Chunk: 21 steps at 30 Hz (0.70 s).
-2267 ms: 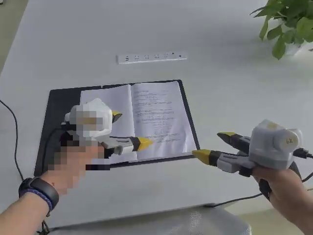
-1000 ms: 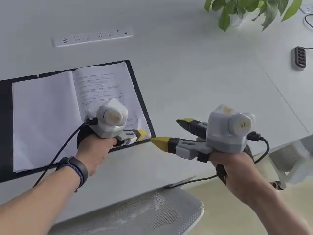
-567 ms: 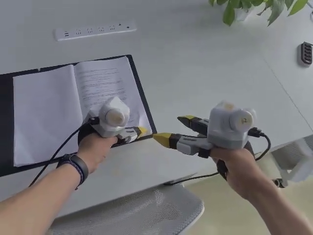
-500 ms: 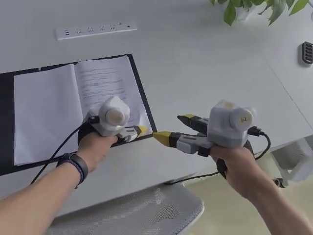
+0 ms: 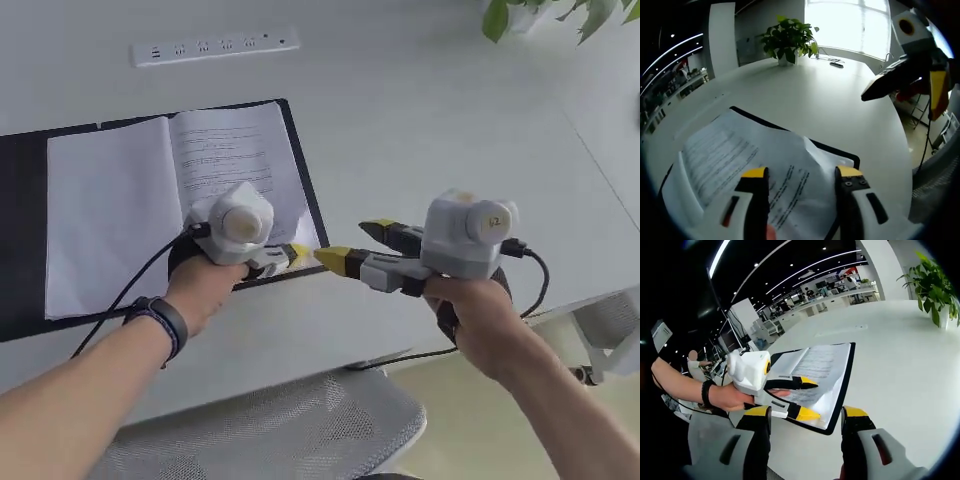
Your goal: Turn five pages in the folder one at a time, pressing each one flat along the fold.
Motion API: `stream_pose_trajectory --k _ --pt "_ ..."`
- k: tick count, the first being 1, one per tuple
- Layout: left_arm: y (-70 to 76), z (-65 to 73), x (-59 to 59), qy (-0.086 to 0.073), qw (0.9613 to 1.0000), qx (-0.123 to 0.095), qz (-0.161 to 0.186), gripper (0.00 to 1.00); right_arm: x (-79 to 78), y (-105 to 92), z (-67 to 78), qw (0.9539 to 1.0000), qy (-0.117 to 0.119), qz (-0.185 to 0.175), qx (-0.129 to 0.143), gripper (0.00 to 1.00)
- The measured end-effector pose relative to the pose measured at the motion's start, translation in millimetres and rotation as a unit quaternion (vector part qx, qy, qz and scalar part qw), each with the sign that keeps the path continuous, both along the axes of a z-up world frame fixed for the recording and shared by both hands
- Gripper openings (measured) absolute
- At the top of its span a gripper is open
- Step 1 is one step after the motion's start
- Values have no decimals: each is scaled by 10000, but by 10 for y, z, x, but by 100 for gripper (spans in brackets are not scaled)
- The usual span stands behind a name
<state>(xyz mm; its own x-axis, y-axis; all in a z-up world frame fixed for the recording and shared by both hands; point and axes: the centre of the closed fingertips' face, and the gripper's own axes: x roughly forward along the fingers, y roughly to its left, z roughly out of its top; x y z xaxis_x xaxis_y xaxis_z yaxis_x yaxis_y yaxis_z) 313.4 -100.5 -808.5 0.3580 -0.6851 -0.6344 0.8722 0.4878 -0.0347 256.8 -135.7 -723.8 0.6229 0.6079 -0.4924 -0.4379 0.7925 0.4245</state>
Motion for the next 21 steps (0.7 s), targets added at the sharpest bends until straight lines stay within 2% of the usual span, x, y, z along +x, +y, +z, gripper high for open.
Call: stream_pose_trajectory --k 5,6,8,11,21 --pt "0 1 3 5 10000 -1 3 53 175 58 -174 9998 151 98 2 51" --pt "-1 1 2 10 10000 -4 2 53 211 81 -196 9998 166 106 62 50" --pt "-2 0 2 11 10000 -2 3 53 262 144 -232 9988 298 80 390 49" --pt "-3 1 5 25 10000 -7 3 53 360 146 -338 9984 376 70 420 49" --pt "-7 3 4 57 10000 -9 59 53 615 187 -445 9962 546 53 681 43"
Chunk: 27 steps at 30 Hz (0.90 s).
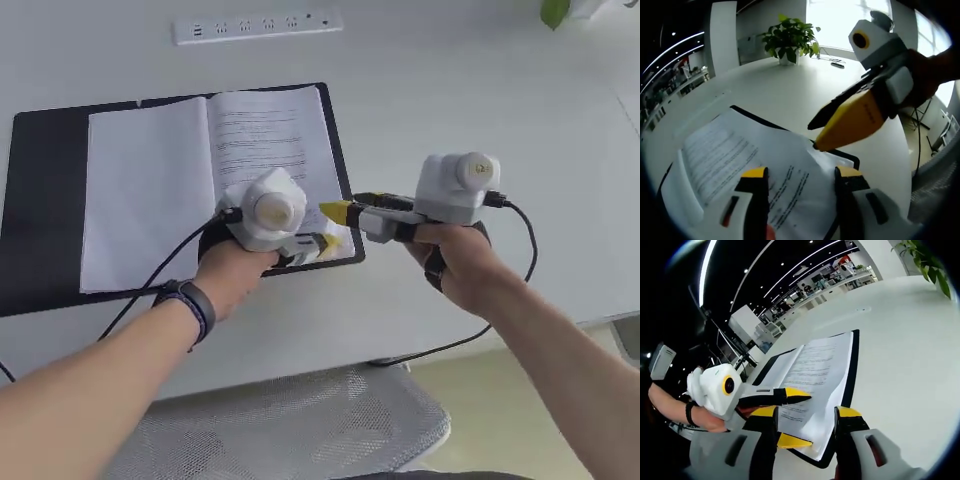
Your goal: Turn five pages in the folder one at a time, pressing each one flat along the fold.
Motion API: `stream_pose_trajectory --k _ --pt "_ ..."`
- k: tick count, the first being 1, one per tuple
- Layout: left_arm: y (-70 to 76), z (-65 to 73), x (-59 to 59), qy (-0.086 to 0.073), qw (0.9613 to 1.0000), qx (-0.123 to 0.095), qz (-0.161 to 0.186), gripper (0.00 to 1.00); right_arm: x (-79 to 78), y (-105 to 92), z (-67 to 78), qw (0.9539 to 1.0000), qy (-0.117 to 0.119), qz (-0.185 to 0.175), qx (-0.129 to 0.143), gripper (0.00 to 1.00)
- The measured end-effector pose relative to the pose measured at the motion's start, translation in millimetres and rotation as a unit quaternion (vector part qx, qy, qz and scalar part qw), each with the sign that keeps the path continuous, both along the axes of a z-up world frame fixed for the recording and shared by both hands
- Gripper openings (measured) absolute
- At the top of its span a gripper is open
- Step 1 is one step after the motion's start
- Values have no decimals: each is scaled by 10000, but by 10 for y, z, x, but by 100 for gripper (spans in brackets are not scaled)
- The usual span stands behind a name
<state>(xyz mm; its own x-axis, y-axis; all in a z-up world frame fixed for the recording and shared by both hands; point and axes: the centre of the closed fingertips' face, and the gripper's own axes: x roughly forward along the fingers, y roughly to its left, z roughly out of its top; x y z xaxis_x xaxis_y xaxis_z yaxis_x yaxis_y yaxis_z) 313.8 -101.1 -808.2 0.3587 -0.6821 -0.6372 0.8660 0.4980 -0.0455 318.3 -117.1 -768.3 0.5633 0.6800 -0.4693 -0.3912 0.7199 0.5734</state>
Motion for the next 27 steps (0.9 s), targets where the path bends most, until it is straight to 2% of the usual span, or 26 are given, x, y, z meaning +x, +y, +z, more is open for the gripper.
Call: stream_pose_trajectory --k 6,13,19,24,27 --pt "-2 -1 3 20 10000 -9 -3 53 66 26 -51 9998 123 -11 182 39" --pt "-2 4 6 25 10000 -8 0 53 61 73 -157 9991 309 -3 294 31" --pt "-2 6 1 35 10000 -12 -3 53 68 95 -176 9986 369 -11 376 24" --pt "-2 11 2 48 10000 -18 -13 53 101 78 -187 9981 405 -135 443 16" --pt "-1 16 3 87 10000 -43 9 53 116 51 -164 9974 400 -244 547 7"
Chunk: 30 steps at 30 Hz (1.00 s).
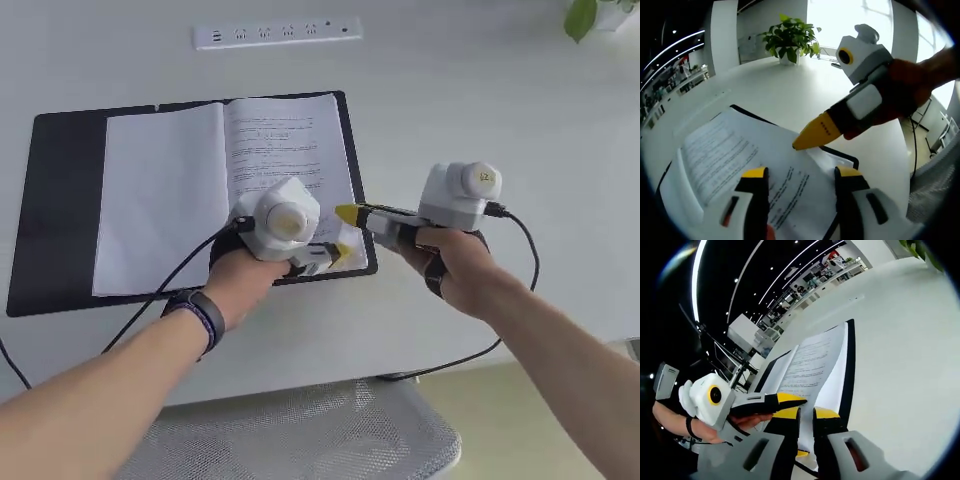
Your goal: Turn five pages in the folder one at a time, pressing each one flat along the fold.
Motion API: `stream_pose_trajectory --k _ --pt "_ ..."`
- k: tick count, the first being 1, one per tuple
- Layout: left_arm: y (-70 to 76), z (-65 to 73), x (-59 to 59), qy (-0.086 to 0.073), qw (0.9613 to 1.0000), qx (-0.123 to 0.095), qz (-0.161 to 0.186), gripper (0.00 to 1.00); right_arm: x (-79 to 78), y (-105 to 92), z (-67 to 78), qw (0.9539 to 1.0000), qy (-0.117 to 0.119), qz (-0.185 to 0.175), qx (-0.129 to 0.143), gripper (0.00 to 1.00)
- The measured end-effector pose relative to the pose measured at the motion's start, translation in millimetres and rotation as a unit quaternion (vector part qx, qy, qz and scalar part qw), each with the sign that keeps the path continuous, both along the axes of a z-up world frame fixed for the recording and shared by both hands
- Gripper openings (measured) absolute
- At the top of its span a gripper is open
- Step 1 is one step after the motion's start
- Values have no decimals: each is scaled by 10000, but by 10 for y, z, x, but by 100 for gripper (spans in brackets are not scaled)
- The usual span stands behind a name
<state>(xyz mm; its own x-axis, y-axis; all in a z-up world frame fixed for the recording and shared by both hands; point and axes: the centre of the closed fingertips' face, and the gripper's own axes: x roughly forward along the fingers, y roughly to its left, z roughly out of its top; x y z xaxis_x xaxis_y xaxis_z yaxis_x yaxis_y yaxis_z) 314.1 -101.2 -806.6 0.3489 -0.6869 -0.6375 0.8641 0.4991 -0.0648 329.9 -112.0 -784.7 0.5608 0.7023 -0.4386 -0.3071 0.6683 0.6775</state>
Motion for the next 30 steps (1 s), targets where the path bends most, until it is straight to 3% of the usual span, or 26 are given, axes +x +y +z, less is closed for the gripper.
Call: stream_pose_trajectory --k 6,9,14,23,30 --pt "18 25 -24 123 9999 -7 12 54 -22 17 17 10000 5 -15 32 2" --pt "28 78 -66 395 9989 -201 122 57 -18 10 14 10000 11 -56 27 1" --pt "93 196 -85 278 9994 -208 90 60 2 -6 47 9998 -9 -170 92 0" --pt "271 435 -19 124 9989 -347 295 62 8 16 126 9998 -57 -188 53 0" --pt "448 512 -16 89 9983 -380 429 64 -3 31 228 9997 -117 -225 36 0"
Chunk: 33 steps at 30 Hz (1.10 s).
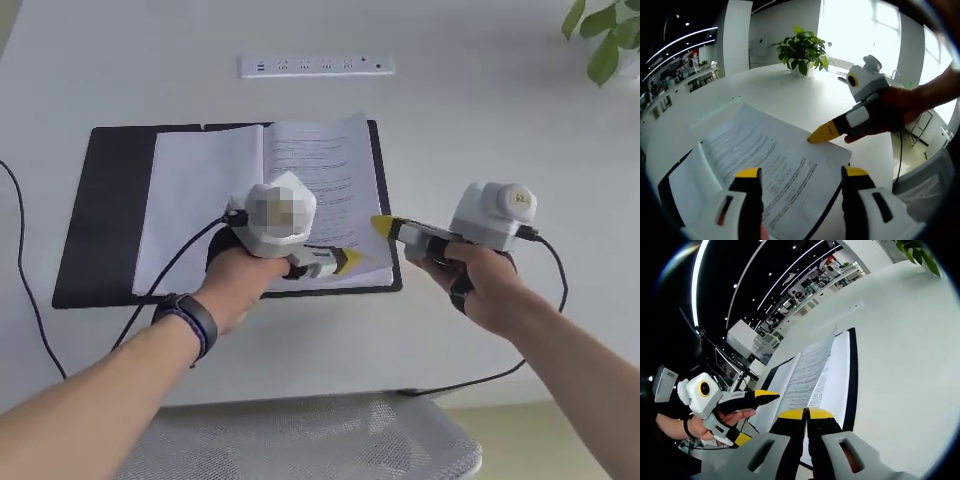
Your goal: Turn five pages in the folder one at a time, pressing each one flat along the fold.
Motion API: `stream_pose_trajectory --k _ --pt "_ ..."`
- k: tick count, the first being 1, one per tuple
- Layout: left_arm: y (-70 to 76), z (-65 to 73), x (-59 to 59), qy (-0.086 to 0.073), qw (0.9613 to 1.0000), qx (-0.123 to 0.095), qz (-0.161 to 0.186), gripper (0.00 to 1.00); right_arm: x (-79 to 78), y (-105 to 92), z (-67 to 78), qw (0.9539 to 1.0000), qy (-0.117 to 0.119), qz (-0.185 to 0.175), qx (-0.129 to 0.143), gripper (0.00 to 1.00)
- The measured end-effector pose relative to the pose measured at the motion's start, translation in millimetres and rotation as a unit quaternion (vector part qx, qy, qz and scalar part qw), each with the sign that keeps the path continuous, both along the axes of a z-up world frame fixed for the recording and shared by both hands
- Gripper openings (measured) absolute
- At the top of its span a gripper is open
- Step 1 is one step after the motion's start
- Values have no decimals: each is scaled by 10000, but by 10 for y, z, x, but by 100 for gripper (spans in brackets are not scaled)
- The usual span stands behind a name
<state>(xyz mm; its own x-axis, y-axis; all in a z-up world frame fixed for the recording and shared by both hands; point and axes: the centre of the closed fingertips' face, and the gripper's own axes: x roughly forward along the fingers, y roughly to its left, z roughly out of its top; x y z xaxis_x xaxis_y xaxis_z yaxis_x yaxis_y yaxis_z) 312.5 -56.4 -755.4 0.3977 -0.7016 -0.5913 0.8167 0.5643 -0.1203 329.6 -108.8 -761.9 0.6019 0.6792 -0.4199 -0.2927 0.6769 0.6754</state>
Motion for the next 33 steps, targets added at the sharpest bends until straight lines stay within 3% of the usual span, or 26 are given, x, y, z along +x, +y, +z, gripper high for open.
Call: stream_pose_trajectory --k 14,33 --pt "562 192 42 -116 9993 -3 363 65 29 114 207 9998 -198 18 -9 0" --pt "1101 361 17 -276 9967 -51 767 67 90 371 508 9986 -513 118 84 0"
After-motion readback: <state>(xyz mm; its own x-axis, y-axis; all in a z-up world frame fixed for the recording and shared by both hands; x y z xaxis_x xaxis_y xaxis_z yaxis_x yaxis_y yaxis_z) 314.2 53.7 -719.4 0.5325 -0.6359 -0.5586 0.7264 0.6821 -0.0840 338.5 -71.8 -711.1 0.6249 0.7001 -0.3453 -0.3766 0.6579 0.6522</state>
